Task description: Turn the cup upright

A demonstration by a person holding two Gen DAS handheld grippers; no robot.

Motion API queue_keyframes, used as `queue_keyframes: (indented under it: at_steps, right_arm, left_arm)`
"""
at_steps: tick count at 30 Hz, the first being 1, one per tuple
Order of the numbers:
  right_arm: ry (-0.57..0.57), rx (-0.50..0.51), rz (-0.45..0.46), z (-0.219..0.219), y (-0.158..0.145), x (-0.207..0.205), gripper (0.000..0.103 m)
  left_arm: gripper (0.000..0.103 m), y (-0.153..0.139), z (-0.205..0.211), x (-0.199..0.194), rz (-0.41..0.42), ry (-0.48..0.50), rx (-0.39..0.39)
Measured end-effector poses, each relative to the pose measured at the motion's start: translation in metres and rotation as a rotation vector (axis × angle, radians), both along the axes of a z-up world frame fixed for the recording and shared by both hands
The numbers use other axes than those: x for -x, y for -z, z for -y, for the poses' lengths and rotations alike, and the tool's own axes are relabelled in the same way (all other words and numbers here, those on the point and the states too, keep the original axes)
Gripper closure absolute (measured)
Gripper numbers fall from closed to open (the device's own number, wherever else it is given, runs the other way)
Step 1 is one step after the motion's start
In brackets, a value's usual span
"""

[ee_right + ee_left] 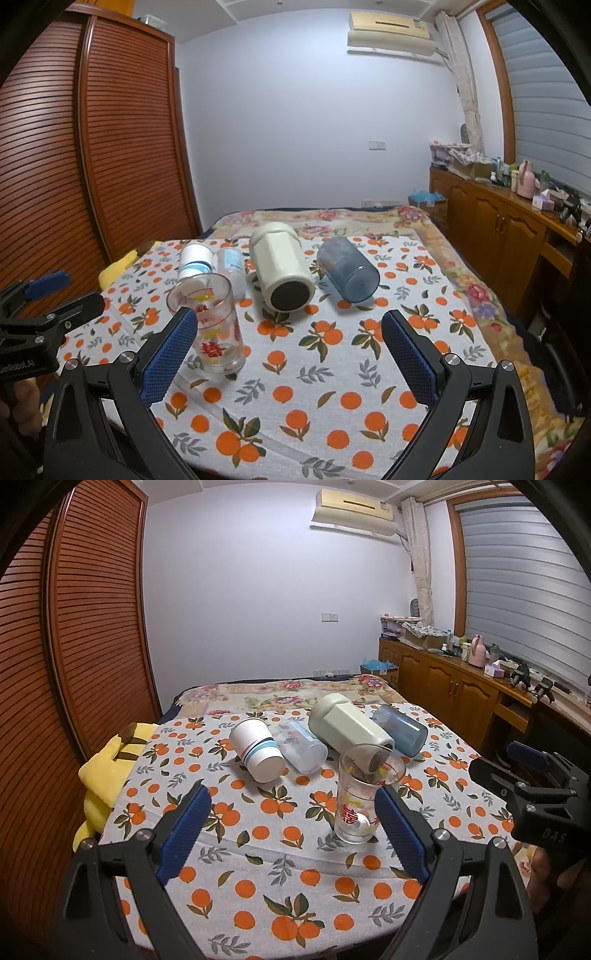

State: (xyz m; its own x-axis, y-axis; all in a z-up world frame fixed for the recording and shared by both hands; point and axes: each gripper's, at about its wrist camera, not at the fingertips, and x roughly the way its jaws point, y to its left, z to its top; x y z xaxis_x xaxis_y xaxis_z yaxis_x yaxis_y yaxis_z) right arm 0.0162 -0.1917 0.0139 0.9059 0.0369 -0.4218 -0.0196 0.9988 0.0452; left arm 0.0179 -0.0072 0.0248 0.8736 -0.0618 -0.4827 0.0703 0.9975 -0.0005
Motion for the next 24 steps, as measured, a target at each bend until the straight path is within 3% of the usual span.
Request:
queue_keyframes:
  at_steps: [24]
  right_arm:
    - [0.002, -0.002, 0.001, 0.0006, 0.0001, -0.0005, 0.002]
  left_arm:
    - [0.012, -0.0009, -0.0025, 0.0004, 0.003, -0.002, -0.002]
